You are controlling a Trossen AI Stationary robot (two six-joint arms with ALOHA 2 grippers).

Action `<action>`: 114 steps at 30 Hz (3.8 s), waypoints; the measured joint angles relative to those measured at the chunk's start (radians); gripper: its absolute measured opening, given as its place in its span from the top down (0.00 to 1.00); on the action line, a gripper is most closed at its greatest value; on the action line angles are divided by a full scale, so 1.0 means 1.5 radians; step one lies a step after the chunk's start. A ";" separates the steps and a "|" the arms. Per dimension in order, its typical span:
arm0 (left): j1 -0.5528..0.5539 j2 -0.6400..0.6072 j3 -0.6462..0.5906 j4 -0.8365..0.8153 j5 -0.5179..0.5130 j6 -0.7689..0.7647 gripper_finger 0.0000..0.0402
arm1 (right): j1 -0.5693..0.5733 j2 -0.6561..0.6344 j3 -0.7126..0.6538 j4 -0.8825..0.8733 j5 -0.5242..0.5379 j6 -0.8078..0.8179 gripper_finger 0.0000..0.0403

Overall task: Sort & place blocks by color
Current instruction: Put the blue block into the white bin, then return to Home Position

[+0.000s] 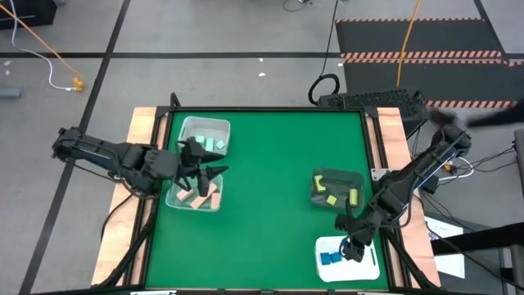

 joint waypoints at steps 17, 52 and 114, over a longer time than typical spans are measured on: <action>0.003 -0.015 0.000 -0.007 0.002 0.071 0.51 | 0.003 -0.045 -0.109 0.135 -0.102 -0.028 0.41; 0.154 -0.139 -0.005 -0.189 0.072 0.094 0.51 | -0.277 -0.371 -0.109 -0.079 0.292 -0.645 0.51; 0.161 -0.088 -0.136 0.053 0.022 0.111 0.51 | -0.636 -0.468 -0.513 0.607 0.331 -0.860 0.51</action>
